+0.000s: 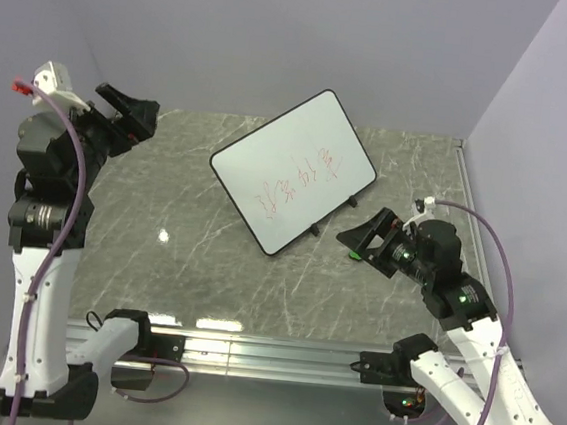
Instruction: Erase the whiteboard
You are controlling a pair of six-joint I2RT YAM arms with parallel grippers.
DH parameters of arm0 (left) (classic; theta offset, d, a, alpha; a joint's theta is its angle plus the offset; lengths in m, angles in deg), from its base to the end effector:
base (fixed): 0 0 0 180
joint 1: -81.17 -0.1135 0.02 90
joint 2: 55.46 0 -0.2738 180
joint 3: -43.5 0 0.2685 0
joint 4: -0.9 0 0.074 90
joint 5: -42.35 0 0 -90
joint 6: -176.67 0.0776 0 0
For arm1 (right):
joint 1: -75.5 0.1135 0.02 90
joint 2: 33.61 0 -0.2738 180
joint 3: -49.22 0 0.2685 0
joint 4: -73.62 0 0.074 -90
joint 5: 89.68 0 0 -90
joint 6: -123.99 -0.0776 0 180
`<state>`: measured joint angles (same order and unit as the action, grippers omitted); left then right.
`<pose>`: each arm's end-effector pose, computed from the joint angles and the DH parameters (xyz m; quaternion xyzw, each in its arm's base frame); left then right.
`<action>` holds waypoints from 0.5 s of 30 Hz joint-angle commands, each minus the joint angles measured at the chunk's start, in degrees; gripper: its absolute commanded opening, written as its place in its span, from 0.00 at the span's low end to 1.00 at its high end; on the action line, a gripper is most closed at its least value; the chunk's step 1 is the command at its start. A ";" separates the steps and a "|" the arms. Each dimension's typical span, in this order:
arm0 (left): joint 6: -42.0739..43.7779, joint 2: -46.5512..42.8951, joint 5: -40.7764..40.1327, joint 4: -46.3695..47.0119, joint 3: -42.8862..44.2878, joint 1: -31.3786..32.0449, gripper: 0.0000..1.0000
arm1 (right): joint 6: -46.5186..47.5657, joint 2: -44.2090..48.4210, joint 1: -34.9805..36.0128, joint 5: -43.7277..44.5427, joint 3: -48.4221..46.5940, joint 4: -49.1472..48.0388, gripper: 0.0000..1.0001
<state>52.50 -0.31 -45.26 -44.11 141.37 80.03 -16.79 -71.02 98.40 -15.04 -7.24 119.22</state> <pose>0.2122 0.0010 0.5143 -0.2049 0.6914 -0.2113 0.6598 0.1665 0.0927 0.3010 0.1349 0.8351 0.4034 0.3489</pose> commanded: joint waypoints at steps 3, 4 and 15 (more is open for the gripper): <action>-11.33 -8.75 12.53 8.88 -14.00 0.09 0.99 | 4.37 -6.53 -1.01 -1.33 -4.71 5.82 1.00; -12.92 -8.31 14.55 7.24 -15.32 0.01 0.99 | 4.81 -7.32 -1.36 -1.00 -4.96 6.07 1.00; -8.10 -9.63 6.03 -12.37 -14.63 0.80 0.99 | 6.04 -17.16 -12.76 16.77 -11.38 16.36 0.97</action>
<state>43.06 -7.43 -39.12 -52.35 126.50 80.51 -11.90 -86.41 89.37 -3.26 -16.64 133.56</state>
